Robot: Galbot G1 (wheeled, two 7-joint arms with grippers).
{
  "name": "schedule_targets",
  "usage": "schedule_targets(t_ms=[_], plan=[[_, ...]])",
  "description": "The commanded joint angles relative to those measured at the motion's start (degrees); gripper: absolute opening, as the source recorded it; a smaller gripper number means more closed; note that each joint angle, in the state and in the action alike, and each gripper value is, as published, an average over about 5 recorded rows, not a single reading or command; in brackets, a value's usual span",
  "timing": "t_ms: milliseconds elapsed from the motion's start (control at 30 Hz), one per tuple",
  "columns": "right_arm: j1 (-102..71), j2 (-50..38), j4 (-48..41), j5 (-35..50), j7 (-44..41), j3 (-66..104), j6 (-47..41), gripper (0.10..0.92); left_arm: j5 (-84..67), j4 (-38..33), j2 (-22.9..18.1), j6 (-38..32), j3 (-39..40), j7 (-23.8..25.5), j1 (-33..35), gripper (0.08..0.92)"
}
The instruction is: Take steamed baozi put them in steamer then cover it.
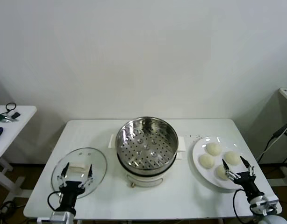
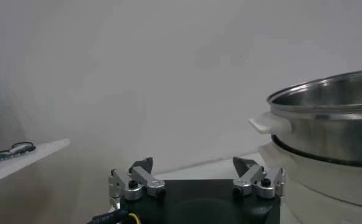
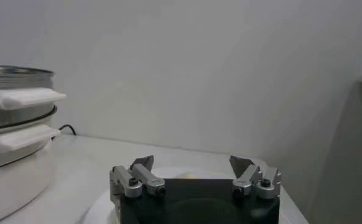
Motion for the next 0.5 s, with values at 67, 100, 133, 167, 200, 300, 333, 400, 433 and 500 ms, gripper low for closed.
schedule_targets(t_ms=[67, 100, 133, 167, 200, 300, 333, 400, 433, 500], plan=[[3.79, -4.07, 0.17, -7.55, -5.15, 0.68, -2.96, 0.823, -0.07, -0.18, 0.34, -0.01, 0.12, -0.63, -0.23, 0.823], [5.13, -5.72, 0.19, -9.25, -7.03, 0.59, -4.63, 0.823, -0.09, -0.15, 0.45, 0.02, 0.18, -0.75, -0.23, 0.823], [6.54, -7.79, 0.10, -10.51, -8.99, 0.31, -6.44, 0.823, -0.09, -0.17, 0.57, 0.04, 0.26, -0.82, -0.16, 0.823], [7.89, -9.86, -0.07, -11.38, -10.85, -0.16, -8.10, 0.823, -0.09, -0.23, 0.69, 0.07, 0.35, -0.83, -0.05, 0.823], [9.33, -12.33, -0.41, -12.22, -13.09, -0.87, -9.77, 0.823, -0.10, -0.35, 0.83, 0.10, 0.45, -0.82, 0.12, 0.823], [13.64, -20.30, -2.09, -14.43, -20.02, -3.95, -13.76, 0.823, -0.17, -0.67, 1.33, -0.12, 0.72, -0.85, 0.60, 0.823], [15.05, -22.91, -2.75, -15.25, -22.16, -5.13, -15.10, 0.823, -0.22, -0.75, 1.50, -0.23, 0.77, -0.89, 0.72, 0.823], [17.23, -26.79, -3.97, -16.49, -24.88, -7.38, -16.81, 0.823, -0.45, -0.87, 1.75, -0.43, 0.83, -0.95, 0.90, 0.823], [18.11, -28.46, -4.69, -17.03, -25.94, -8.46, -17.23, 0.823, -0.68, -0.95, 1.86, -0.45, 0.84, -0.99, 0.98, 0.823], [19.82, -31.91, -6.34, -18.60, -28.42, -11.19, -17.56, 0.823, -1.27, -1.07, 2.06, -0.47, 0.88, -1.19, 1.06, 0.823]])
